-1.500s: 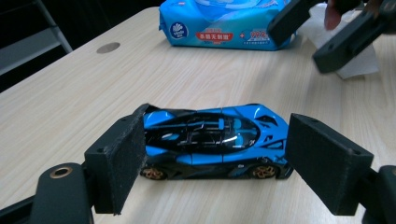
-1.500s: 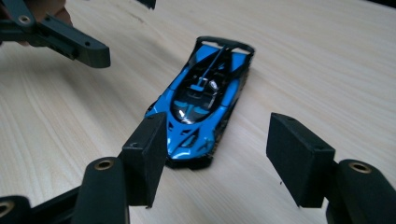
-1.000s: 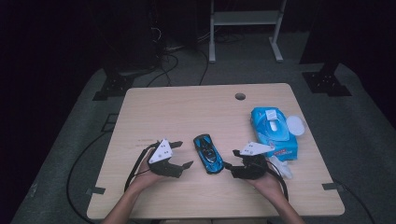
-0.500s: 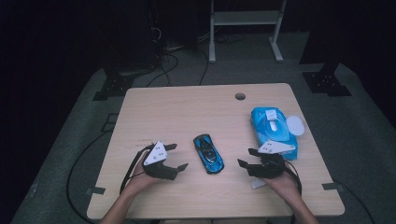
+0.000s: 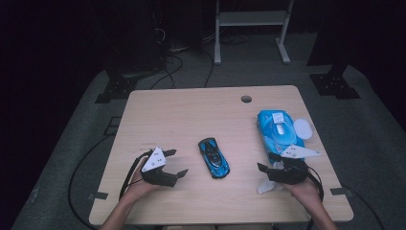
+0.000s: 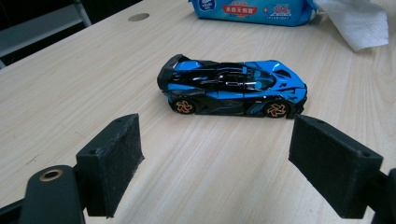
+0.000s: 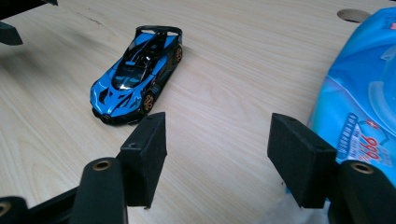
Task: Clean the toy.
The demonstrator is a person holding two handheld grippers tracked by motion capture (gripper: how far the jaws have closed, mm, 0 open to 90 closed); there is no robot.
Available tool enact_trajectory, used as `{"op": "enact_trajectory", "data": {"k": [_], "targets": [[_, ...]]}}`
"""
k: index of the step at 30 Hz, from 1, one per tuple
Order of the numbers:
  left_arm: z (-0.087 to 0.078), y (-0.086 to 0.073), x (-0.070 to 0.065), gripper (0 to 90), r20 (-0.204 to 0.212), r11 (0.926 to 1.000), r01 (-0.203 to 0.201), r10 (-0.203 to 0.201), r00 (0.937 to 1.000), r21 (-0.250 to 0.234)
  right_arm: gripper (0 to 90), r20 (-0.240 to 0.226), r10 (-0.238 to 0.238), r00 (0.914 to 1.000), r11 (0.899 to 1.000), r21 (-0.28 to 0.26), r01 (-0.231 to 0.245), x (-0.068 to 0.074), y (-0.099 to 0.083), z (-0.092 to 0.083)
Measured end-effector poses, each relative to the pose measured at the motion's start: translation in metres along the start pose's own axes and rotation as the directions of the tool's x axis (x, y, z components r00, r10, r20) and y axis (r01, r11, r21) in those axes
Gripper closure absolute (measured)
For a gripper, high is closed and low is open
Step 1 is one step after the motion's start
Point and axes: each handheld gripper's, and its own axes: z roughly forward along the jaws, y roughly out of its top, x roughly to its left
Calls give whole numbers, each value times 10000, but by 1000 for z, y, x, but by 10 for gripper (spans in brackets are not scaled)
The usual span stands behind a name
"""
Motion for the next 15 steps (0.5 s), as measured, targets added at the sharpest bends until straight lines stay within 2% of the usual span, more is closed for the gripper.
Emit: {"op": "enact_trajectory", "data": {"k": [4, 9, 15], "targets": [[-4, -2, 0, 163, -51, 10000, -34, 34, 10000, 17, 367, 72, 42, 10000, 10000, 10, -42, -3, -2, -4], [-8, -6, -2, 155, -140, 9999, 157, -157, 9998, -16, 367, 130, 47, 9999, 10000, 37, -48, -7, -6, -9], [-11, -14, -5, 142, -225, 9995, 290, -287, 9993, 137, 367, 211, 323, 9993, 9994, -106, -321, -12, -13, -17]]}}
